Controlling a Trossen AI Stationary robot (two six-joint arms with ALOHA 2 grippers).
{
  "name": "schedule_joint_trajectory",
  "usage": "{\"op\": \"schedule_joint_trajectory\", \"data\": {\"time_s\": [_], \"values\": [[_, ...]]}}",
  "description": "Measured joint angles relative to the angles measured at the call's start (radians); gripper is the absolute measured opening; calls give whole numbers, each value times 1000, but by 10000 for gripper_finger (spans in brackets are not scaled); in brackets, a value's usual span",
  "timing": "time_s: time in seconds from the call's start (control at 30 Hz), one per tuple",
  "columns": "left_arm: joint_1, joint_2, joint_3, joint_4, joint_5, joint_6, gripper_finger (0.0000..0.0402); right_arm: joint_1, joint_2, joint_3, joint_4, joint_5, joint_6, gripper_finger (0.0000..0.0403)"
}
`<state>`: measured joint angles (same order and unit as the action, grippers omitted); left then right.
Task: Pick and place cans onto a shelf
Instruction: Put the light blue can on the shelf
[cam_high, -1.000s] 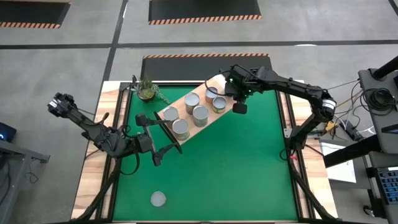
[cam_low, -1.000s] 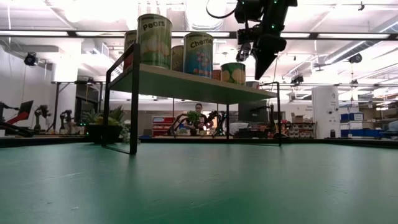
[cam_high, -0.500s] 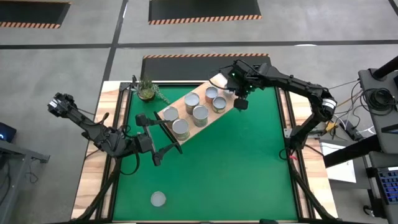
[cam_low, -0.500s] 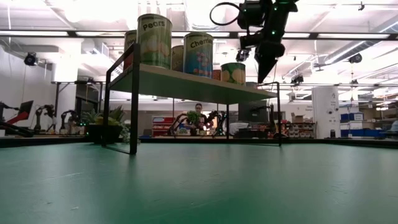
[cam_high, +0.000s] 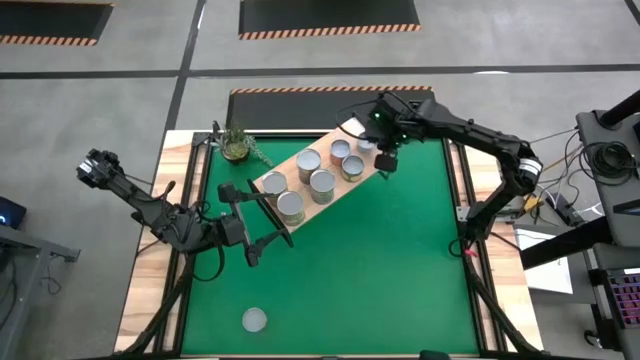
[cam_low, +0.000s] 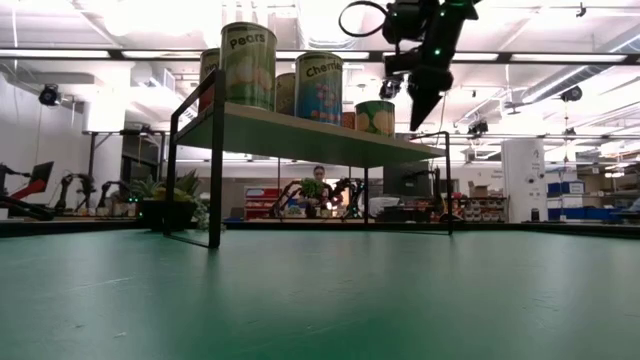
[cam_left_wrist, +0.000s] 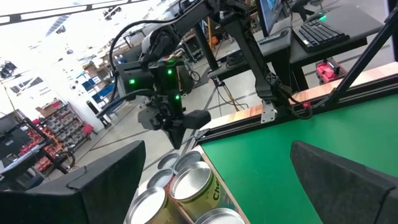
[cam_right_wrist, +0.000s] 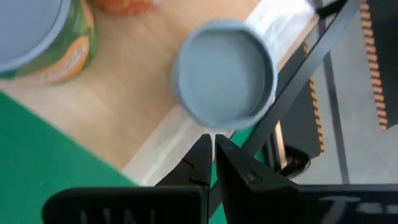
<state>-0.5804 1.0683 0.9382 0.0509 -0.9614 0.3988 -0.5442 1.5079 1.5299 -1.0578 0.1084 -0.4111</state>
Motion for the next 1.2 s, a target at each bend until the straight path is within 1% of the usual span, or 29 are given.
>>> {"op": "schedule_joint_trajectory", "data": {"time_s": [0.2,0.27,0.33,0.53,0.67,0.83,1.2], "values": [[0,0,0,0,0,0,382,0,-21,1,-98,-3,34,9],[0,0,0,0,0,0,382,0,-21,-4,-98,-4,34,9],[0,0,0,0,0,1,382,0,-19,-19,-76,-12,33,9],[0,0,0,0,0,2,382,-2,-17,-92,75,-3,-5,9],[0,0,0,0,0,3,382,-3,-17,-105,149,50,-21,9],[0,0,0,0,0,3,382,-5,-17,-106,215,50,-35,9],[0,0,0,0,0,4,382,-6,-17,-106,232,51,-35,9]]}}
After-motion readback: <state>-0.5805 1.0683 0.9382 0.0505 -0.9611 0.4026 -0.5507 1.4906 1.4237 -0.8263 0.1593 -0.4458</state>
